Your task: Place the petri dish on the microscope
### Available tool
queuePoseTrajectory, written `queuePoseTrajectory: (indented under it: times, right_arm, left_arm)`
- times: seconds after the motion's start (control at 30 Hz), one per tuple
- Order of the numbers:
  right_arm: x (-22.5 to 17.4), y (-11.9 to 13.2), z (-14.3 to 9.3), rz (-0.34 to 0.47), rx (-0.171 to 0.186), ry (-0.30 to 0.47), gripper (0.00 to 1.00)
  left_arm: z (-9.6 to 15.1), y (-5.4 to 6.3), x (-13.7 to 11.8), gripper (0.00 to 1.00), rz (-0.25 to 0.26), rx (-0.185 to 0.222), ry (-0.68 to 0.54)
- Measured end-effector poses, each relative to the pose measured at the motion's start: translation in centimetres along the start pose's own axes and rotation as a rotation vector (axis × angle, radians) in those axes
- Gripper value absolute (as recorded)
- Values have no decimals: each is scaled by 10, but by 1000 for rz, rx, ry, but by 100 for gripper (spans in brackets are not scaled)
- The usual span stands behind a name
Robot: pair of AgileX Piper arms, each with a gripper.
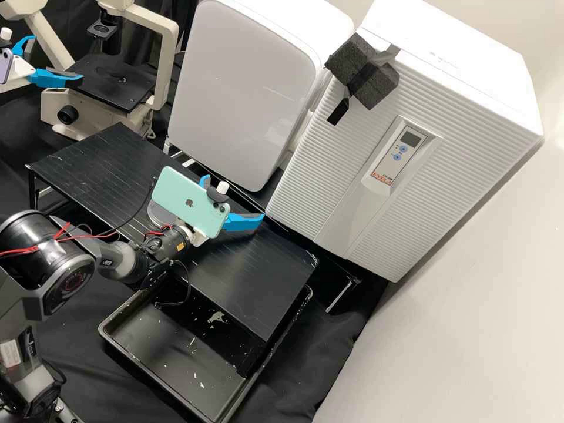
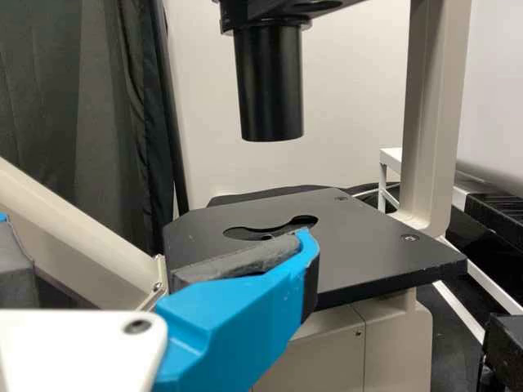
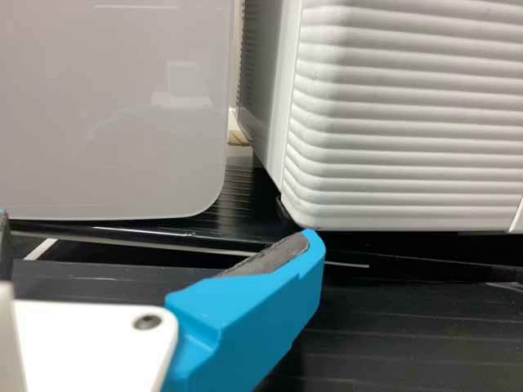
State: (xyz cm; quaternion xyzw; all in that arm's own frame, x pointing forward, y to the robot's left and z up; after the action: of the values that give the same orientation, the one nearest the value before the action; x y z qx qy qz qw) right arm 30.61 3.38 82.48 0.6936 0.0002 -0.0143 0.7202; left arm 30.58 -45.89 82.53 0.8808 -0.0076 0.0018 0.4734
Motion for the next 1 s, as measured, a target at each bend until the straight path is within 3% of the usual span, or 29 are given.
queuePoseTrajectory:
  times: [0.33, 0.53, 0.7, 0.83, 1.0]
  right_arm:
    - [0, 0, 0, 0, 0, 0, 100]
    - [0, 0, 0, 0, 0, 0, 100]
    - [0, 0, 0, 0, 0, 0, 100]
    - [0, 0, 0, 0, 0, 0, 100]
    - [0, 0, 0, 0, 0, 0, 100]
  left_arm:
    - [1, -1, 0, 100, -4, -2, -8]
    - [6, -4, -20, 100, -12, -22, -92]
    - [12, -3, -42, 100, 6, 8, -162]
    - [27, 2, -56, 100, 39, 10, -279]
    - [60, 15, -75, 100, 133, 36, -534]
